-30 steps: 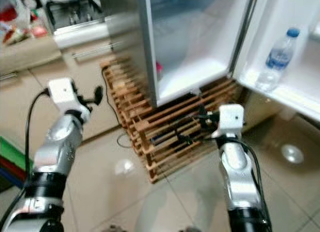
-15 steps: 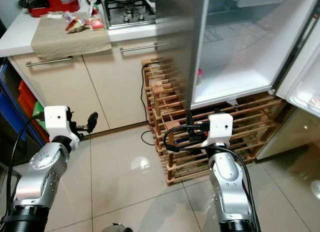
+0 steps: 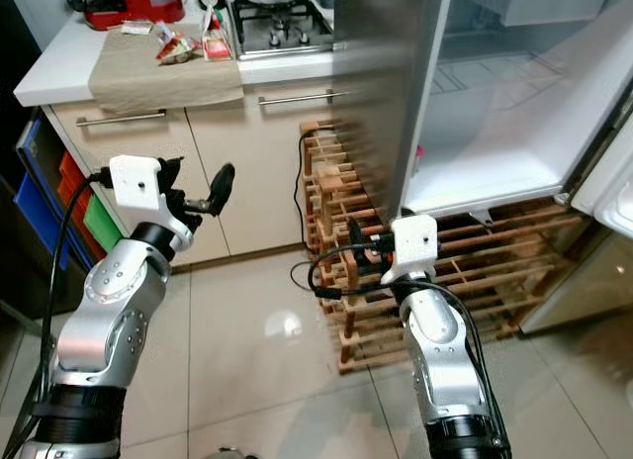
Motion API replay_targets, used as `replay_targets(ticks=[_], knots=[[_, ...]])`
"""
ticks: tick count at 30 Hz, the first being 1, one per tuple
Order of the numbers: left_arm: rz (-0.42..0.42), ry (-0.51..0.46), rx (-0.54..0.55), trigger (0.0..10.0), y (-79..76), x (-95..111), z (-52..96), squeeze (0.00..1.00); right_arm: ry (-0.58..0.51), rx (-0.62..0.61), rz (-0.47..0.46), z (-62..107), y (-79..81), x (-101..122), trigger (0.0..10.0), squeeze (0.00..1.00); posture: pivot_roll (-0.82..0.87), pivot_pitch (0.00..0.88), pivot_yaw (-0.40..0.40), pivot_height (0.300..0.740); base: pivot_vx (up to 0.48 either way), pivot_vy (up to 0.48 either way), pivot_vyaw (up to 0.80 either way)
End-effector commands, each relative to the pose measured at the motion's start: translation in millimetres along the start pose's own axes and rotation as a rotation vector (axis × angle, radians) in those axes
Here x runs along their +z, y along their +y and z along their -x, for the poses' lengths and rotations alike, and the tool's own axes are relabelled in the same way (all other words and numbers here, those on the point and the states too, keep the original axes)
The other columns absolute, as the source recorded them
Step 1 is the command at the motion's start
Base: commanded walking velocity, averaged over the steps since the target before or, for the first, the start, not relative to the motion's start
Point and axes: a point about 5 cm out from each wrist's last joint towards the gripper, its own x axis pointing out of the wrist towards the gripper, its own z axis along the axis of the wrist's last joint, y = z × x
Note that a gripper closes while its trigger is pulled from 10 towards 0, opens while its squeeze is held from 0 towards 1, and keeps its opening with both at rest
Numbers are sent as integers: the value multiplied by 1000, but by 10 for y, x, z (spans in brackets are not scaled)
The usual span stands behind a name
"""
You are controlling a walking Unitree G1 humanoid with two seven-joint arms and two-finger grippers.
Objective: Restocking fridge
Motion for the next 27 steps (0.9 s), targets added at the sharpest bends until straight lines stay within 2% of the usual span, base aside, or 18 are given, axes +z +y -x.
replay_targets(ticks=[1,8,12,15,20,25,27], knots=[[3,11,25,10000,49,-6,-7,0,11,-6,8,-11,1,-21,10000,176,-3,0,50,740,480,0,0],[5,5,13,10000,0,3,-20,0,-5,43,13,-10,96,5,10000,200,-5,0,45,740,480,0,404],[2,8,-2,10000,-22,2,-44,0,-8,28,15,-24,72,12,10000,204,-8,0,43,740,480,0,506],[6,9,-9,10000,-40,12,-125,0,-2,-27,17,-48,-18,17,10000,153,-18,0,45,740,480,0,0],[14,10,-26,10000,-87,3,-129,0,-10,-29,26,-44,-29,31,10000,157,-24,0,48,740,480,0,0],[18,14,-30,10000,-98,-3,-134,0,-15,-39,31,-34,-32,40,10000,169,-29,0,50,740,480,0,724],[23,12,-32,10000,-103,-4,-152,0,-11,-36,23,-36,-30,34,10000,149,-32,0,50,740,480,0,0]])
